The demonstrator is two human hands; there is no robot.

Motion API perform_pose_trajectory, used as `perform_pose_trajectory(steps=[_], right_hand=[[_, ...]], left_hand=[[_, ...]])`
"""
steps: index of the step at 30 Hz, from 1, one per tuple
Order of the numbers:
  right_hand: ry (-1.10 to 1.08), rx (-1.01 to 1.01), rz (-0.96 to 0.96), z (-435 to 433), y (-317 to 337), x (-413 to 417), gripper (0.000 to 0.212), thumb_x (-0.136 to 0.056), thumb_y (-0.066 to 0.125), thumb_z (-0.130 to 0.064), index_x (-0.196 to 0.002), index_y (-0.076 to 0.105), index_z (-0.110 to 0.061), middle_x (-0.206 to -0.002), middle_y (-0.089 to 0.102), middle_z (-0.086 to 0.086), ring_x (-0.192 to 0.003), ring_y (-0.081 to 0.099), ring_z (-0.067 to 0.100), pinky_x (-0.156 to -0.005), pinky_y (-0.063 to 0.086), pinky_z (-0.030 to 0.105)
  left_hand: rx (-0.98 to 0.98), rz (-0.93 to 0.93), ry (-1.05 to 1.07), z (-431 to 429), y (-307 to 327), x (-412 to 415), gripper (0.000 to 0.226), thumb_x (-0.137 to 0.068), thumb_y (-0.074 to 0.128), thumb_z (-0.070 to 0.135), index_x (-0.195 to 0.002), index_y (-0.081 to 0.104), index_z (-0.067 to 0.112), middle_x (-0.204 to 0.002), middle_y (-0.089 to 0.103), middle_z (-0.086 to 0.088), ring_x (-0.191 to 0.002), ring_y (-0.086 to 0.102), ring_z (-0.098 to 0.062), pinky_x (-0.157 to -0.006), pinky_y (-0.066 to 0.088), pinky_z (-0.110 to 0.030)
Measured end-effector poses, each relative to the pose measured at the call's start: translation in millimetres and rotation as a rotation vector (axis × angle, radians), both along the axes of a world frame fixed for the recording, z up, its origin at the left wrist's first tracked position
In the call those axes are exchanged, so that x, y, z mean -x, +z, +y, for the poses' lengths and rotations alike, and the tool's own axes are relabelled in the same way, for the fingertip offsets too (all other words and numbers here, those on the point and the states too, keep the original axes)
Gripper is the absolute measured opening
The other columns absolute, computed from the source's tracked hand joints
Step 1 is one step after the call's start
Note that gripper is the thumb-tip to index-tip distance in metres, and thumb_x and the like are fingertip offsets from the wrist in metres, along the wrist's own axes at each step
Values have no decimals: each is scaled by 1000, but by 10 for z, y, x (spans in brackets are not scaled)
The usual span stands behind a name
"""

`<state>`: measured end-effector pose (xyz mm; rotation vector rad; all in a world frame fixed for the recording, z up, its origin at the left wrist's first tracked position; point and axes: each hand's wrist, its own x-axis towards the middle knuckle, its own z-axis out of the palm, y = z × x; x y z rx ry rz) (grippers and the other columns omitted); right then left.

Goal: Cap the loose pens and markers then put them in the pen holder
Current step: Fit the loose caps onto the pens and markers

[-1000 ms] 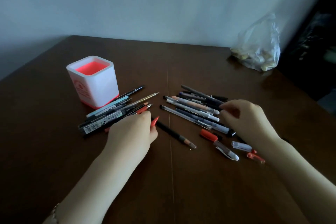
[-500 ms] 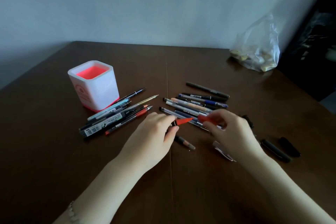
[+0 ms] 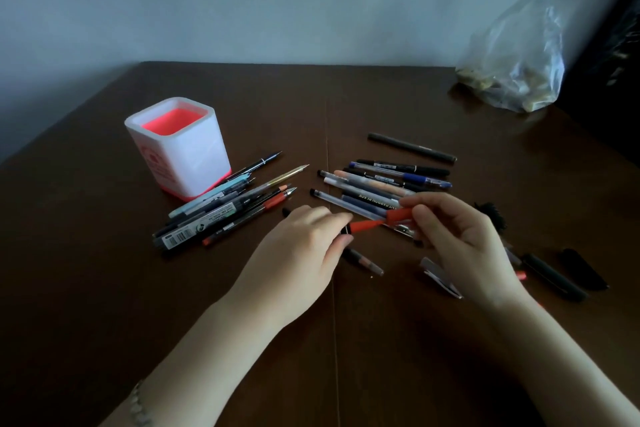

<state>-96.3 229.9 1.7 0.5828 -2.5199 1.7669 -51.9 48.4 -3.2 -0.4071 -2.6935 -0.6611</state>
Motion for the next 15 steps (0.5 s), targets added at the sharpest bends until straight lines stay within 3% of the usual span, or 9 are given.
perform_pose_trajectory(steps=[5, 7, 9, 15], right_hand=[[79, -64, -18, -36, -26, -51, 22, -88, 51, -19, -93, 61, -38, -91, 65, -15, -85, 60, -4, -74, 50, 15], [131, -109, -5, -69, -36, -77, 25, -87, 53, -19, -93, 58, -42, -91, 63, -22, -90, 58, -8, -73, 48, 10], [145, -119, 21, -90, -37, -94, 28, -87, 54, -17, -93, 58, -44, -91, 61, -26, -93, 56, -13, -74, 44, 3], [113, -94, 108, -88, -33, -125, 33, -84, 59, -10, -89, 59, -43, -88, 61, -27, -92, 56, -16, -74, 41, 0]], left_hand=[[43, 10, 4, 6, -14, -11, 30, -81, 52, 22, -104, 67, 8, -79, 67, -2, -71, 62, -15, -55, 46, -23], [79, 6, -19, 13, -3, -25, 34, -84, 45, 28, -102, 68, 11, -76, 65, 2, -66, 60, -11, -51, 44, -20], [87, 18, -36, 22, 0, -28, 39, -83, 39, 30, -101, 68, 11, -74, 64, 3, -63, 60, -10, -49, 43, -19], [67, 35, -52, 42, -10, -42, 34, -84, 41, 28, -95, 68, 10, -72, 64, 1, -63, 60, -12, -50, 43, -19]])
